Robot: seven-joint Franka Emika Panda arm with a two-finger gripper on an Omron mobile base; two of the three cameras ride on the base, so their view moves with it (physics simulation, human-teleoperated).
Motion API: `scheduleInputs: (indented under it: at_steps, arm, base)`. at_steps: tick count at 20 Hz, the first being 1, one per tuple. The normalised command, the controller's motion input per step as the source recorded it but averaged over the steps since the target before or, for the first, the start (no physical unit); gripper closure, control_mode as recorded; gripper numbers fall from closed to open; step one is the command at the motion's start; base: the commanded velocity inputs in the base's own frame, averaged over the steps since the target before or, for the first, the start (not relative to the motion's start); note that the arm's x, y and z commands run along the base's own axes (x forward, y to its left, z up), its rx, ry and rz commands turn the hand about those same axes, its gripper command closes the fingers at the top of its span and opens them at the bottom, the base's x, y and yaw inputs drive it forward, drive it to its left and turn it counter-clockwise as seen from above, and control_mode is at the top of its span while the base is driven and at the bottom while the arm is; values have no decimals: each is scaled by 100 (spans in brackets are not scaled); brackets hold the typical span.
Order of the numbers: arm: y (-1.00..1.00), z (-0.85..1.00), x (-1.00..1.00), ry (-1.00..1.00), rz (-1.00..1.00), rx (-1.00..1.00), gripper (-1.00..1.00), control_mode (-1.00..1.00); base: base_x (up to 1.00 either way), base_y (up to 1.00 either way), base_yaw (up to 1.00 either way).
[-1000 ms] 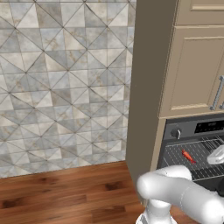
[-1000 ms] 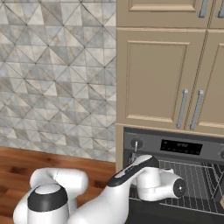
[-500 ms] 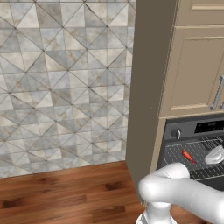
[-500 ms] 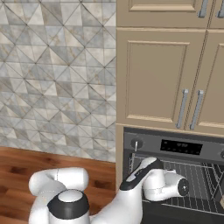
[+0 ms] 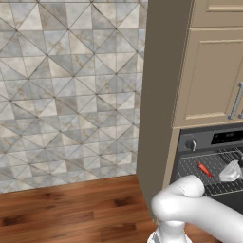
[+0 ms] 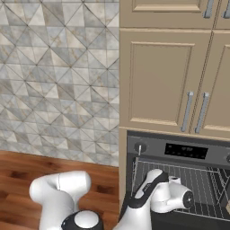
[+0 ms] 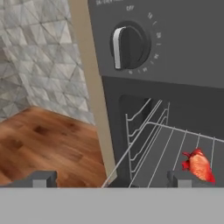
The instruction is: Take the fish from the oven and place it on the plate on the counter.
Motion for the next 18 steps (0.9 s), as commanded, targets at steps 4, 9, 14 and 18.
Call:
scheduleInputs:
  at_steps: [4,9,14,18]
  arm:
    - [0,-23,27,-9,-5,0,-100,-100]
    - [0,-3,41,-2,-11,0,-100,-100]
    - [-9,-7,44,0,-15,0,-100,-100]
    - [-7,-33,27,0,-4,0,-100,-100]
  base:
    - [0,0,0]
    - [0,0,0]
    - [0,0,0]
    - [0,0,0]
